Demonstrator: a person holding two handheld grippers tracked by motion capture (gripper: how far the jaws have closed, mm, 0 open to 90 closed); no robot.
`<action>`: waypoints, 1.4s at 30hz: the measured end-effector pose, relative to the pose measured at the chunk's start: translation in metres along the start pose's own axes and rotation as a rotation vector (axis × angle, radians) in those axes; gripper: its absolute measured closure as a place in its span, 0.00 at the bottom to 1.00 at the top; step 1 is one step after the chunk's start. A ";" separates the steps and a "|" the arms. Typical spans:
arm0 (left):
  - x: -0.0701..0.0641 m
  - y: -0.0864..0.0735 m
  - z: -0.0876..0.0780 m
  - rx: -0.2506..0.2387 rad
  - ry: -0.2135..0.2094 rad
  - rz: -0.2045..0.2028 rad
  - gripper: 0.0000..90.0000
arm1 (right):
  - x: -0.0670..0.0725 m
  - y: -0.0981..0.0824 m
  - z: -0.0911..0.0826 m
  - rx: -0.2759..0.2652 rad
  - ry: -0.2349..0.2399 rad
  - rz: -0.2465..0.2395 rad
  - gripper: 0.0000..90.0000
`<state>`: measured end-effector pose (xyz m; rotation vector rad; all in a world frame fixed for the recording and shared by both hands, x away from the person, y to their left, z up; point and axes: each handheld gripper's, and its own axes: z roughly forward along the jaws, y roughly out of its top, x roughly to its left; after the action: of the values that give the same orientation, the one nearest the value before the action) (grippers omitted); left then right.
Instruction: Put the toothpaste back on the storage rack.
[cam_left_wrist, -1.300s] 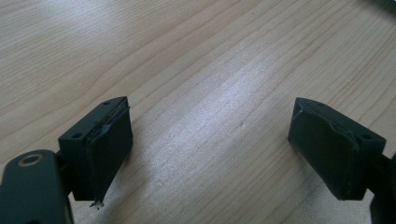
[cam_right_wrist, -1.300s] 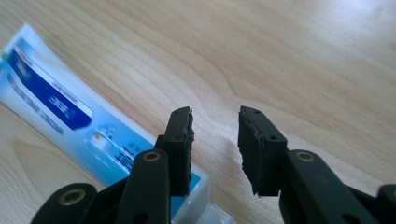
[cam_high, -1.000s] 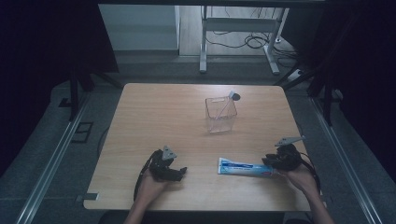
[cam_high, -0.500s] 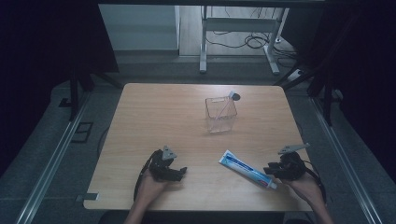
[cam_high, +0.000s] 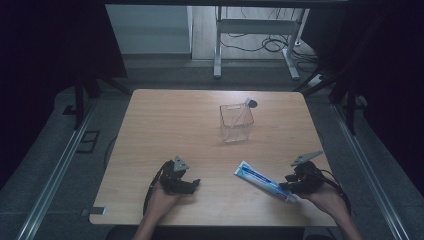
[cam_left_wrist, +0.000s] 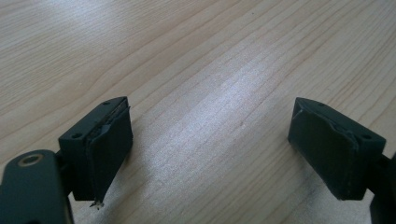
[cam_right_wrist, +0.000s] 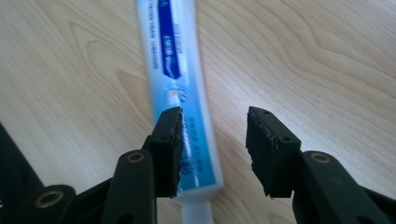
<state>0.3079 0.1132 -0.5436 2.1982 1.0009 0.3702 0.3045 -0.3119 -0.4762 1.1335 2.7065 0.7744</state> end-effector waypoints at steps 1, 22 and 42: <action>0.000 0.000 0.000 0.000 0.000 0.001 0.15 | 0.002 0.002 0.000 0.007 -0.002 -0.006 0.62; 0.000 0.000 0.000 0.002 0.000 0.003 0.15 | 0.022 0.032 0.039 0.171 -0.015 -0.106 0.53; 0.000 0.000 0.000 -0.002 0.000 -0.004 0.15 | 0.031 0.050 0.055 0.295 -0.045 -0.156 0.67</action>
<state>0.3078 0.1130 -0.5436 2.1947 1.0043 0.3697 0.3300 -0.2378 -0.4959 0.9583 2.8942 0.3309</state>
